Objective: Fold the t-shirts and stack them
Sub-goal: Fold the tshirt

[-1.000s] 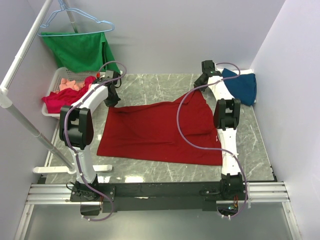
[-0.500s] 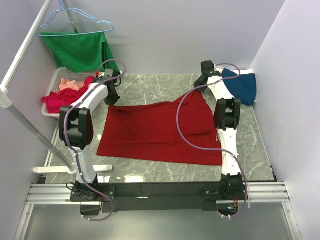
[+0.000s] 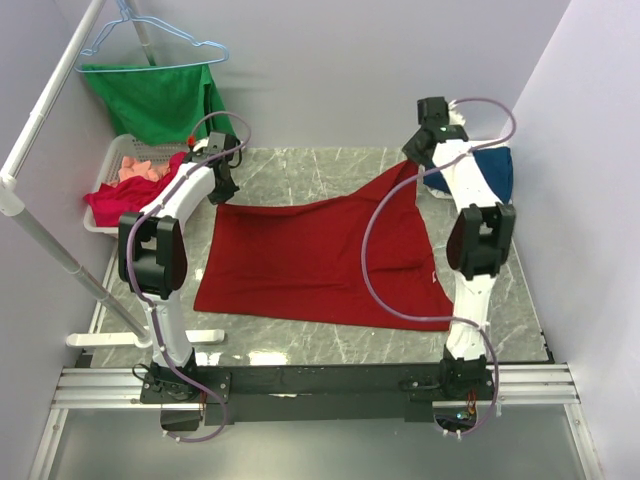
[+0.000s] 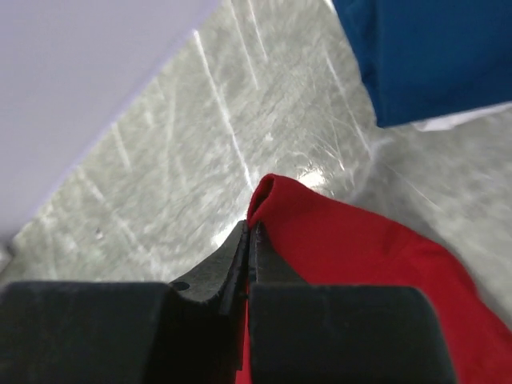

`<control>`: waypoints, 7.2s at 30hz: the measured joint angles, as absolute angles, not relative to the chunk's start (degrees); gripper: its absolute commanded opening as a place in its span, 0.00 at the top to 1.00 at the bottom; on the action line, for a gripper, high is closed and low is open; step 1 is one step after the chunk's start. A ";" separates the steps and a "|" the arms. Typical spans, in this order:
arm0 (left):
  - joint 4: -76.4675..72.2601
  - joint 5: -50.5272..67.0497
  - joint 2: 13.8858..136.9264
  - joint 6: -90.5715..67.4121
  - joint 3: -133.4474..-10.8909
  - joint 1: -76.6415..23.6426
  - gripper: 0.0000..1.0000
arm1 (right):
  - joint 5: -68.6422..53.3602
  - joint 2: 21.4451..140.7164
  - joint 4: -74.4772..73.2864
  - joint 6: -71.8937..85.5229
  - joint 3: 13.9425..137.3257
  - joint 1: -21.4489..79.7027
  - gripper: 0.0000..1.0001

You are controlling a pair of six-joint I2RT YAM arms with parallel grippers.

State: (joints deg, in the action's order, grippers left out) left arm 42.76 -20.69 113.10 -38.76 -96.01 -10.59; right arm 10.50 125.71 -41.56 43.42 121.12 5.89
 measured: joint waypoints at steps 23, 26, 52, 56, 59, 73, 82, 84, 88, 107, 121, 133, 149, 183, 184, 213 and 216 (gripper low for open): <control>44.23 -28.60 105.71 -47.31 -92.66 -10.59 0.99 | 10.72 97.84 -37.93 42.02 84.14 6.02 1.00; 44.49 -29.43 104.07 -47.86 -91.68 -10.59 0.99 | 10.33 94.37 -37.93 42.37 82.30 6.02 1.00; 46.85 -31.29 98.06 -51.72 -80.23 -10.59 0.99 | 3.14 72.60 -42.92 45.34 61.43 6.55 1.00; 47.55 -31.20 98.06 -52.03 -78.15 -10.59 0.99 | 2.76 71.61 -44.27 45.34 59.64 6.83 1.00; 47.92 -31.14 98.06 -52.27 -77.36 -10.59 0.99 | 2.26 70.85 -44.99 45.32 57.71 6.90 1.00; 48.86 -30.39 98.06 -53.52 -75.59 -10.59 0.99 | 1.72 68.34 -47.83 44.97 49.12 7.01 1.00; 49.21 -29.74 98.06 -54.22 -74.61 -10.72 0.99 | 2.79 68.36 -48.27 44.91 44.93 7.03 1.00; 49.25 -29.41 98.06 -54.50 -73.91 -10.79 0.99 | 3.07 68.47 -48.47 44.91 44.53 7.14 1.00; 49.63 -28.29 98.21 -54.81 -73.06 -11.00 0.82 | 3.70 69.28 -48.42 44.86 44.53 7.16 0.89; 51.66 -26.33 100.86 -58.26 -71.46 -13.45 0.54 | 1.65 66.65 -46.83 40.21 44.64 14.44 0.67; 44.07 -19.31 98.96 -53.15 -70.26 -17.72 0.54 | 7.31 80.31 -38.06 38.26 50.24 35.14 0.73; 43.31 -18.68 98.96 -51.59 -69.76 -17.72 0.54 | 9.80 87.22 -35.57 35.27 51.88 37.50 0.75; 43.05 -18.68 98.96 -51.57 -69.65 -17.72 0.54 | 11.00 87.05 -35.59 33.78 51.88 40.32 0.77; 42.70 -17.85 100.25 -51.75 -69.23 -18.59 0.54 | 15.88 92.05 -34.63 32.91 52.58 37.39 0.83; 42.70 -17.85 100.36 -51.75 -69.23 -18.63 0.54 | 15.86 92.18 -34.46 32.84 52.58 37.12 0.87; 42.68 -17.89 102.24 -51.64 -69.58 -18.90 0.54 | 1.83 78.30 -37.60 33.58 50.11 36.45 1.00; 42.68 -17.96 102.26 -51.53 -70.02 -18.90 0.54 | -1.02 77.89 -37.39 33.54 48.18 36.73 1.00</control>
